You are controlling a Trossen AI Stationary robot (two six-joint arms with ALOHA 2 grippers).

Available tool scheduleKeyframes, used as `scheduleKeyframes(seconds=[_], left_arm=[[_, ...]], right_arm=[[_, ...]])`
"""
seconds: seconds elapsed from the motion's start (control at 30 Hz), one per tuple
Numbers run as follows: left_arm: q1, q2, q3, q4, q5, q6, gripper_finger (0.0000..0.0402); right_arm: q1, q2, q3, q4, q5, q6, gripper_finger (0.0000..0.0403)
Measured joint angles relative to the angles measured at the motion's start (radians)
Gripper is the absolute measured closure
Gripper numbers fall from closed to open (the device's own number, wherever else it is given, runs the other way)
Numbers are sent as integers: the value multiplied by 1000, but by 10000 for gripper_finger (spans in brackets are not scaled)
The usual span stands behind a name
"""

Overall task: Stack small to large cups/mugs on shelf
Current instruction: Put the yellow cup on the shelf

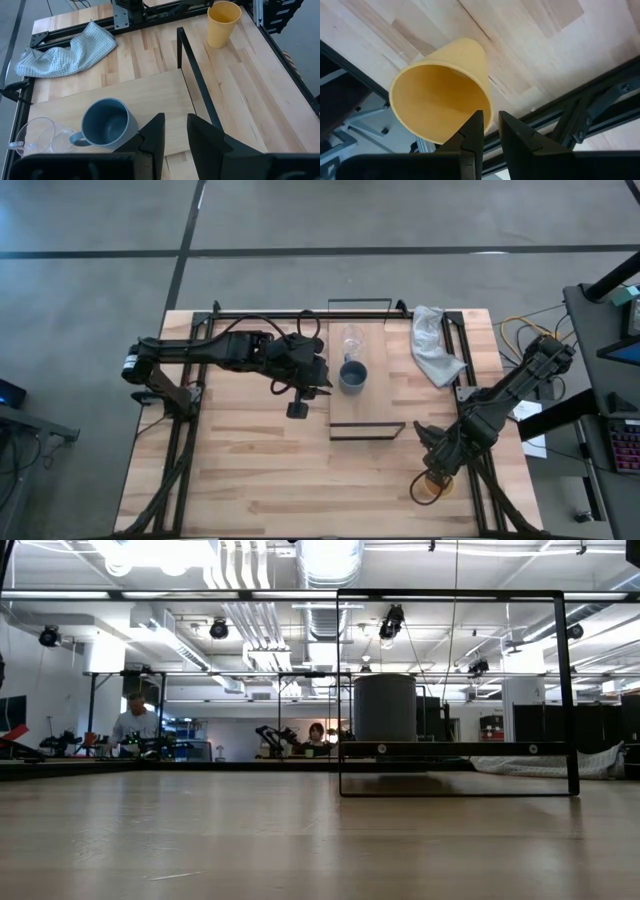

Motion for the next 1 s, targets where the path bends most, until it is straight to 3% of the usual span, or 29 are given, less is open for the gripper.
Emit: scheduleKeyframes(seconds=[1.0], left_arm=[[0,0,-1,0,0,0,334]], right_arm=[[0,1,-37,31,7,27,349]])
